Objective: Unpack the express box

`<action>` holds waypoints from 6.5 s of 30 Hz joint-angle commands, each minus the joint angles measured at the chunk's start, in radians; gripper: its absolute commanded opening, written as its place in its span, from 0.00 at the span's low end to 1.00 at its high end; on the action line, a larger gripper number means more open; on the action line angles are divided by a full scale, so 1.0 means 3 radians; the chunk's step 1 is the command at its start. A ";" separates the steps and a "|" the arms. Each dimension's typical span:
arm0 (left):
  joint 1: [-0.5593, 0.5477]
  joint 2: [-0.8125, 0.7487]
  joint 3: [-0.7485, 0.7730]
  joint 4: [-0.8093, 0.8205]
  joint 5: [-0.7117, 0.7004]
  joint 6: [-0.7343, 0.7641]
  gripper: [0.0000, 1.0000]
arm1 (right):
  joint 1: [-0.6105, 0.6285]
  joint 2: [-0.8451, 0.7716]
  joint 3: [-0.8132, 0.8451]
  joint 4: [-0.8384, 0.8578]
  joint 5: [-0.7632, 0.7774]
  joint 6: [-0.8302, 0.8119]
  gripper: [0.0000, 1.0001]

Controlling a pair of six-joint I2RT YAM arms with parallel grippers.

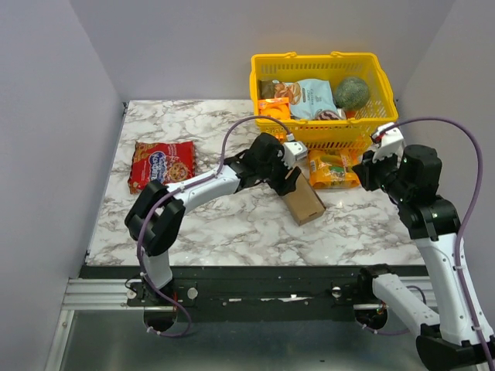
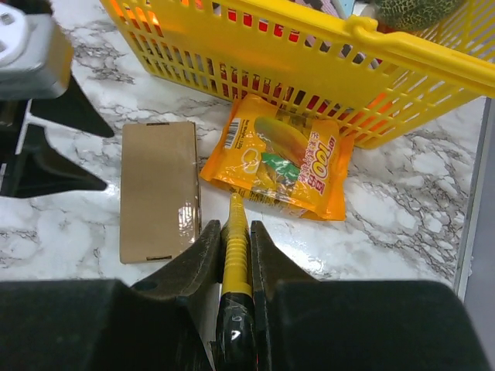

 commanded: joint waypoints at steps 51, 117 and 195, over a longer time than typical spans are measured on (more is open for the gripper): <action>0.1311 -0.0936 -0.0837 -0.0502 0.0806 -0.0233 0.76 | 0.0730 0.1521 0.1353 0.0553 0.0043 -0.0460 0.00; 0.1143 0.0726 -0.0367 -0.0123 0.0714 -0.0995 0.62 | 0.2127 0.2099 -0.0390 0.2292 0.1435 0.0696 0.01; 0.1117 0.0875 -0.0239 -0.0246 0.0740 -0.0969 0.59 | 0.2147 0.2503 -0.0308 0.2364 0.1286 0.0210 0.00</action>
